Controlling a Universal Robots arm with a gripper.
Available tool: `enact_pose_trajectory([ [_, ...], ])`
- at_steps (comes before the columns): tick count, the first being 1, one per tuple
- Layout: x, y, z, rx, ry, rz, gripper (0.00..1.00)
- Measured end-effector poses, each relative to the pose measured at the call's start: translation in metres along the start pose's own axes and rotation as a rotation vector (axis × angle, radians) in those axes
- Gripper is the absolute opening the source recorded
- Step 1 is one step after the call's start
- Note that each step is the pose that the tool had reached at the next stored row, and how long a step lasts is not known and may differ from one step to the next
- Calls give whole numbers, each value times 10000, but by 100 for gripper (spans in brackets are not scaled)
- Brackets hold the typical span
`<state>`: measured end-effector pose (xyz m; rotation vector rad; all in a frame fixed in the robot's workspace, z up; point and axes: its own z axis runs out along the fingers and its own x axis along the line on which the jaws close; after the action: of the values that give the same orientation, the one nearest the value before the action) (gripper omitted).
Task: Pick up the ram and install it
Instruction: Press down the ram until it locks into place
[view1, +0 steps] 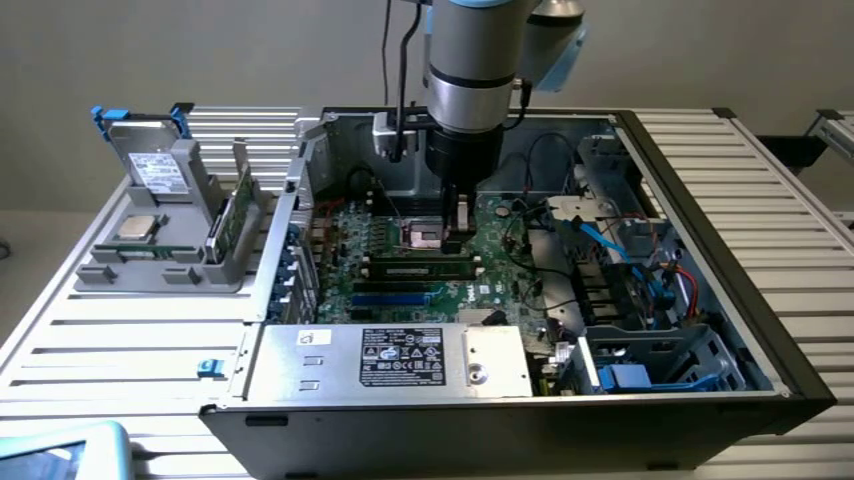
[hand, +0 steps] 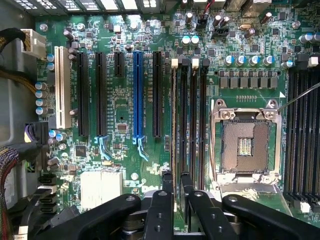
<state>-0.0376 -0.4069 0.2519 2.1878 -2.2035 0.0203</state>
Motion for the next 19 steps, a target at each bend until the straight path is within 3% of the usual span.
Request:
enact_pose_trajectory([
  [2, 0, 0, 0, 0, -1, 0, 11],
  [8, -2, -36, 24, 10, 1, 0, 11],
  [11, -3, -69, 50, 77, -1, 3, 11],
  [14, -4, -54, 76, 238, 5, 9, 11],
  [19, -15, -43, 155, 260, 37, 9, 11],
])
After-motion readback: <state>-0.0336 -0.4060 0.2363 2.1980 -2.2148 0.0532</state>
